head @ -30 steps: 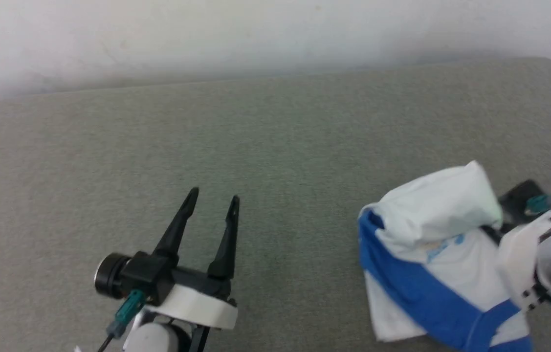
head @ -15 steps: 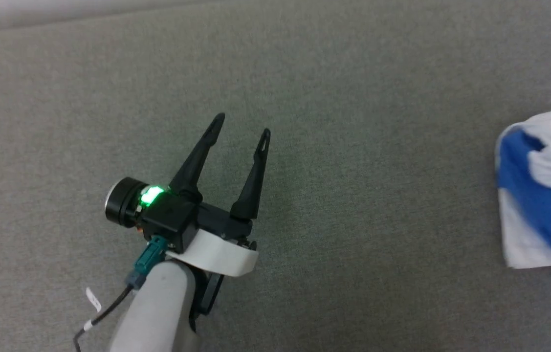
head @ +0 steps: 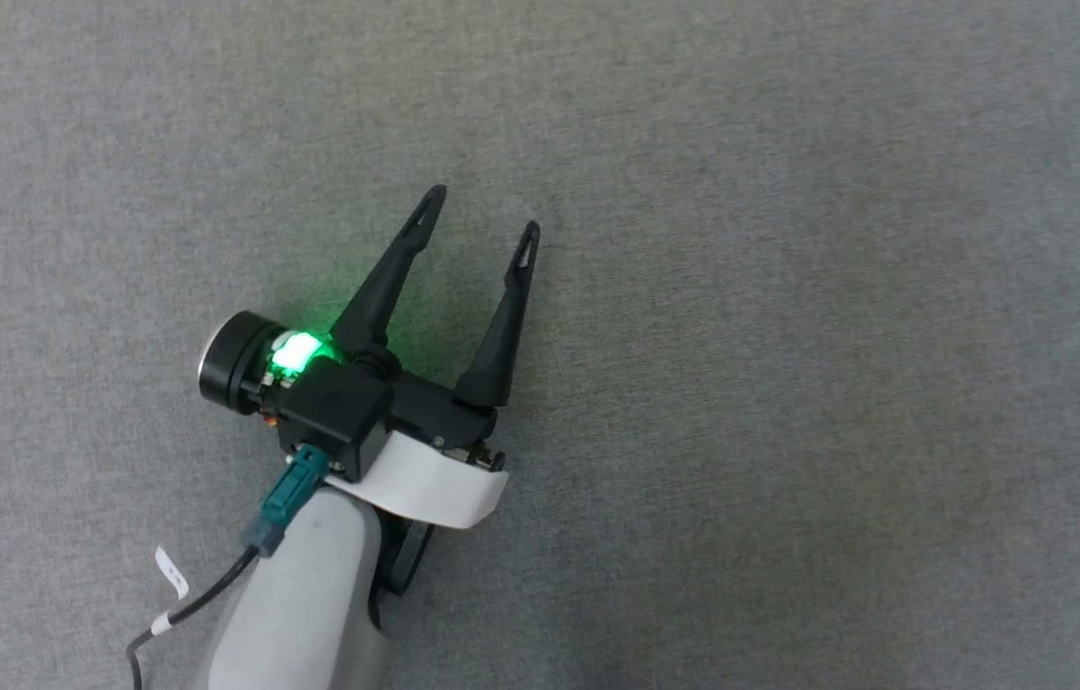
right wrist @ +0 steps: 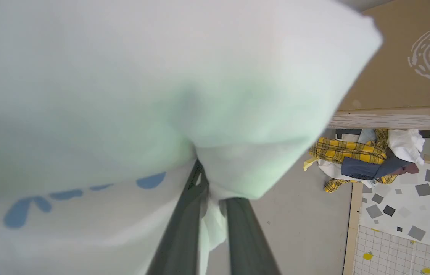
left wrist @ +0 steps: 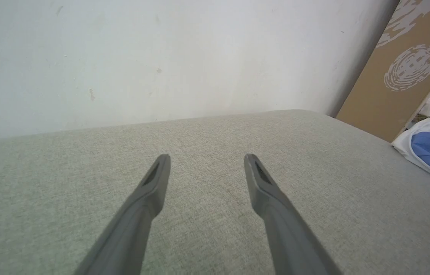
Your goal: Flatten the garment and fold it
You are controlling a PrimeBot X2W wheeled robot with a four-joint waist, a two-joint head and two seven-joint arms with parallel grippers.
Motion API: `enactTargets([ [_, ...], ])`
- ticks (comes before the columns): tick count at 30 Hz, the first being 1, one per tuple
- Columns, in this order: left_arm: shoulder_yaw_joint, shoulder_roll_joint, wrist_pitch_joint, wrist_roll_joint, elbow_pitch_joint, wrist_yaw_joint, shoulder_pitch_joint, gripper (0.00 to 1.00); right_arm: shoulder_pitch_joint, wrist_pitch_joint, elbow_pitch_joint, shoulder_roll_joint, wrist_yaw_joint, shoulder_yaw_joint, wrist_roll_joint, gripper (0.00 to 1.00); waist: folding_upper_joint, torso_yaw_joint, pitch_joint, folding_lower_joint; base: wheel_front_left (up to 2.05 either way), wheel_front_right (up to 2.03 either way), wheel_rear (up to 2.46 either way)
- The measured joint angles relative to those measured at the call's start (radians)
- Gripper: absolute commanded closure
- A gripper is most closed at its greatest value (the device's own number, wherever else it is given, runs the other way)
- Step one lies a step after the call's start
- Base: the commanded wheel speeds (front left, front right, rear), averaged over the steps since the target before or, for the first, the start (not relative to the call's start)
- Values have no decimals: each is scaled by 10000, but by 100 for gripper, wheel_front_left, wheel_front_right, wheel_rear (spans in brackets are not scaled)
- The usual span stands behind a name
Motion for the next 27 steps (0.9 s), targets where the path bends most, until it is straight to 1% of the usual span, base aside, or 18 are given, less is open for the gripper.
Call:
enactTargets([
  [5, -69, -21, -2, 44, -40, -69, -22, 0, -337, -410, 859, 372, 0, -157, -180, 100, 1, 152, 108, 0, 0, 0, 0],
  [6, -65, -21, -2, 44, -10, -69, -20, 0, -403, -531, 974, 401, 0, -188, -268, 93, 1, 164, 68, 0, 0, 0, 0],
  [7, -44, -21, -2, 42, 36, -69, -16, 0, -472, -656, 1101, 424, 0, -253, -349, 0, 1, 172, 14, 0, 0, 0, 0],
  [12, 102, -10, 2, -77, 240, -61, 138, 0, -755, -884, 1494, 433, 0, -320, -587, 0, 1, 163, -465, 0, 0, 0, 0],
  [16, 305, -21, 2, -295, 301, -44, 542, 0, -1000, -1062, 1348, 420, 0, -257, -600, 0, 1, 119, -1095, -1, 0, 0, 0],
  [21, 817, -27, 2, -460, 244, 36, 1361, 0, -1253, -1216, 341, 560, 0, 270, -614, 0, 1, 41, -2092, -3, 0, 0, 0],
  [24, 1198, -23, 2, -560, 151, 61, 1764, 0, -1267, -1338, -416, 767, -2, 399, -497, 0, 2, -5, -2730, -3, 0, 0, 0],
  [27, 1507, -27, 2, -568, -21, 127, 2116, 0, -1253, -1555, -1279, 1168, -2, 293, -253, 0, 2, -31, -3353, -4, 0, 0, 0],
])
